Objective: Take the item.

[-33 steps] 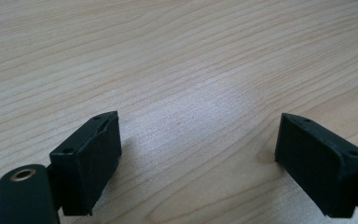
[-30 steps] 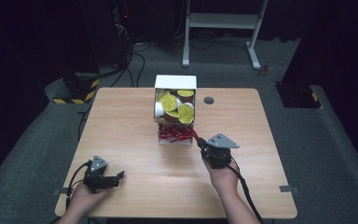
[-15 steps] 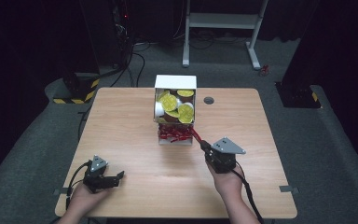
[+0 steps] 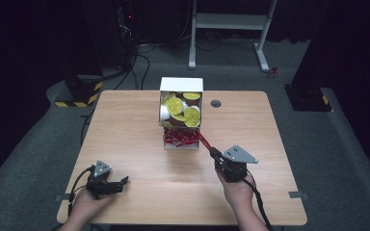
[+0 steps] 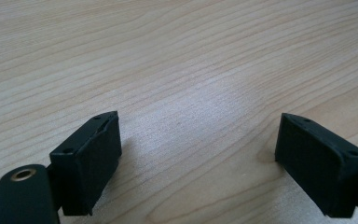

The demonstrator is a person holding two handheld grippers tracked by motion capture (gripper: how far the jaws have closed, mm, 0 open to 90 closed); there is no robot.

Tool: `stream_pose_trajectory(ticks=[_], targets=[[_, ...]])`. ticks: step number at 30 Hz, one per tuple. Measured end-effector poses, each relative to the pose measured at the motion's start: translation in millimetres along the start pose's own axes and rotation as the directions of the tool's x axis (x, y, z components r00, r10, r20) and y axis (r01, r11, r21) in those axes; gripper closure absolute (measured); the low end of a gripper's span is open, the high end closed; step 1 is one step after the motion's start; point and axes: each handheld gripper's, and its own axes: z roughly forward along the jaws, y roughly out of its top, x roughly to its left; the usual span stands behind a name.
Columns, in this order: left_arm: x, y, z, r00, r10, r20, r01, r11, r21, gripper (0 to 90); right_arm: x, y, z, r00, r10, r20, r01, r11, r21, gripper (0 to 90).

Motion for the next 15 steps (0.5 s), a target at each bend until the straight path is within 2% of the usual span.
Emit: stream_pose_trajectory(ticks=[15], targets=[[0.1,0.0,0.0,1.0,0.002,-0.001,-0.002,1.0,0.0,14.7,-1.7,-1.3,-12.8,0.9999,0.01,0.004,-0.01,1.0,-0.018,88.5]])
